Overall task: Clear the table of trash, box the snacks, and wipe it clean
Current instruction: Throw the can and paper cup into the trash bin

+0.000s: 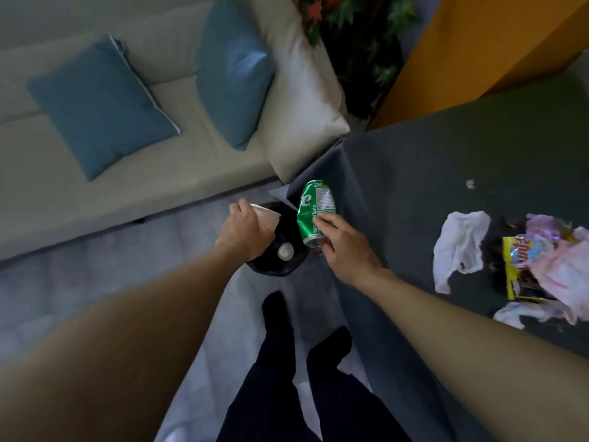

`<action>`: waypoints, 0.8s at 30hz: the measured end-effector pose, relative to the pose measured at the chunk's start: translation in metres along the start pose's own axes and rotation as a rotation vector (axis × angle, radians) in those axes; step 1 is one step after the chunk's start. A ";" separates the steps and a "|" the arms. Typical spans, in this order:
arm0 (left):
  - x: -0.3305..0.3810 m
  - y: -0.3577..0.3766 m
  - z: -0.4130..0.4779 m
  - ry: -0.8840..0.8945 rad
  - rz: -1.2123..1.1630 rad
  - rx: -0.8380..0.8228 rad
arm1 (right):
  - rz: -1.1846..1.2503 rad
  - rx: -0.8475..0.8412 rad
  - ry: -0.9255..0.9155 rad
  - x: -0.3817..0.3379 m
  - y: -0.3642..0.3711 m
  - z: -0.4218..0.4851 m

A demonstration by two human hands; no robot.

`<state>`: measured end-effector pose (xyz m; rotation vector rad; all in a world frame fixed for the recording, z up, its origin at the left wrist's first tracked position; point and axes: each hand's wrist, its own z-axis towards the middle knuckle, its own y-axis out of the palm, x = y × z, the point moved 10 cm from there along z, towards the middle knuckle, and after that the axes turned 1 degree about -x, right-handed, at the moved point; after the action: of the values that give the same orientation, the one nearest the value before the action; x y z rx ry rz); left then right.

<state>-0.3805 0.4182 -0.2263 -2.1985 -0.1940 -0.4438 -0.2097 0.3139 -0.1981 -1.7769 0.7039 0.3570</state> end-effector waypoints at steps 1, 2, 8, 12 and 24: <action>-0.005 0.007 0.007 -0.009 -0.005 -0.009 | -0.001 -0.013 0.016 0.005 0.010 0.004; -0.010 0.014 0.015 -0.013 -0.012 -0.017 | -0.003 -0.024 0.030 0.010 0.019 0.010; -0.045 0.067 0.063 -0.069 -0.015 -0.088 | 0.000 -0.099 0.109 0.043 0.083 0.044; -0.070 0.103 0.098 -0.088 0.012 -0.116 | -0.005 -0.148 0.149 0.066 0.128 0.066; -0.120 0.174 0.179 -0.085 -0.004 -0.184 | -0.025 -0.314 0.203 0.117 0.219 0.113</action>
<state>-0.3968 0.4533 -0.5005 -2.4003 -0.2112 -0.3835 -0.2435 0.3466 -0.4672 -2.1393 0.8011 0.2837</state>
